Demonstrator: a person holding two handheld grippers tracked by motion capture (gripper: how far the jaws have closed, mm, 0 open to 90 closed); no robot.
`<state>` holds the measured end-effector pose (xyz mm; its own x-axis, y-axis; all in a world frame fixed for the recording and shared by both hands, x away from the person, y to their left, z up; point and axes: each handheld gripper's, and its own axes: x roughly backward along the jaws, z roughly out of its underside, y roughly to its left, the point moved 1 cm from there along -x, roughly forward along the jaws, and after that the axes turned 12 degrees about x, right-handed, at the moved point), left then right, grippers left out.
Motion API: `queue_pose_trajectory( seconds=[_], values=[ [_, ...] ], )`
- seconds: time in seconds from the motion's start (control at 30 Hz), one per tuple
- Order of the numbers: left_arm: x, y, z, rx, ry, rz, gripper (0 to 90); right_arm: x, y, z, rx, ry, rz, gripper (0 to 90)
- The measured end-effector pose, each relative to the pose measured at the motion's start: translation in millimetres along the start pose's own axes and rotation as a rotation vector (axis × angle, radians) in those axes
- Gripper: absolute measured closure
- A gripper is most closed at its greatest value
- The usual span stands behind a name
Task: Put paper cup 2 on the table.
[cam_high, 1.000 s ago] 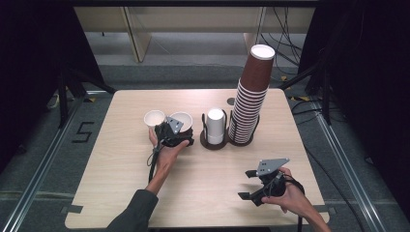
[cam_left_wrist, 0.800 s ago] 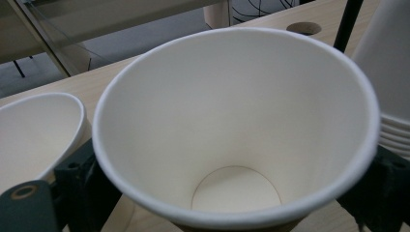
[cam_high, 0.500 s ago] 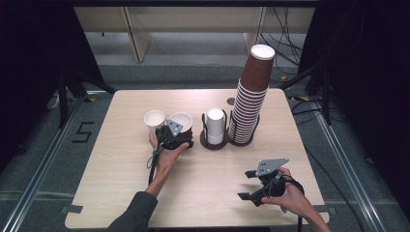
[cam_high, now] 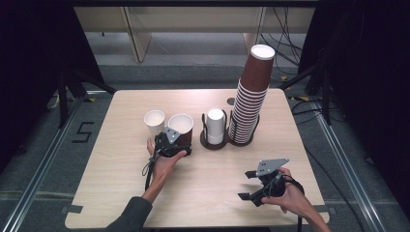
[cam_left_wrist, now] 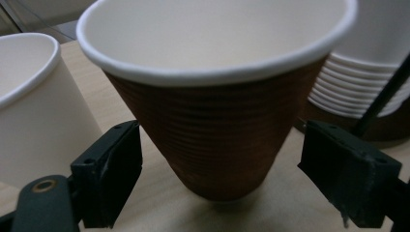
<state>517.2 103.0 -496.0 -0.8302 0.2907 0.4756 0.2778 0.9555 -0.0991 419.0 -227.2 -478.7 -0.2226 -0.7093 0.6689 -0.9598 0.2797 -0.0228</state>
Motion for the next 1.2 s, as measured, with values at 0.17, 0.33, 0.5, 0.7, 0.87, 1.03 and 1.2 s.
queue_pose_trajectory(
  seconds=[0.17,0.33,0.5,0.7,0.87,1.03,1.2],
  values=[
    [13.2,-0.7,2.1,0.0,-0.016,0.019,14.6,0.0,0.1,0.0,-0.005,0.003,-0.001,16.4],
    [26.8,-5.3,3.6,0.0,-0.017,0.049,14.6,-0.3,-0.3,-0.2,0.005,0.0,0.001,16.4],
    [36.9,-12.7,5.0,-0.021,-0.024,0.082,14.6,-0.5,0.2,-0.4,0.003,0.005,-0.004,16.4],
    [47.3,-19.0,8.5,-0.025,-0.034,0.116,14.6,-0.3,0.0,-0.4,0.004,0.001,-0.003,16.3],
    [56.1,-22.6,11.8,-0.042,-0.035,0.134,14.6,-0.7,0.2,-0.5,0.006,0.0,0.001,16.2],
    [64.4,-23.5,16.0,-0.042,-0.03,0.15,14.6,-0.3,0.7,-0.6,0.003,0.0,-0.002,16.2],
    [72.5,-22.5,21.4,-0.036,-0.037,0.168,14.6,-0.1,0.5,-0.6,0.012,0.0,0.008,16.1]
  ],
)
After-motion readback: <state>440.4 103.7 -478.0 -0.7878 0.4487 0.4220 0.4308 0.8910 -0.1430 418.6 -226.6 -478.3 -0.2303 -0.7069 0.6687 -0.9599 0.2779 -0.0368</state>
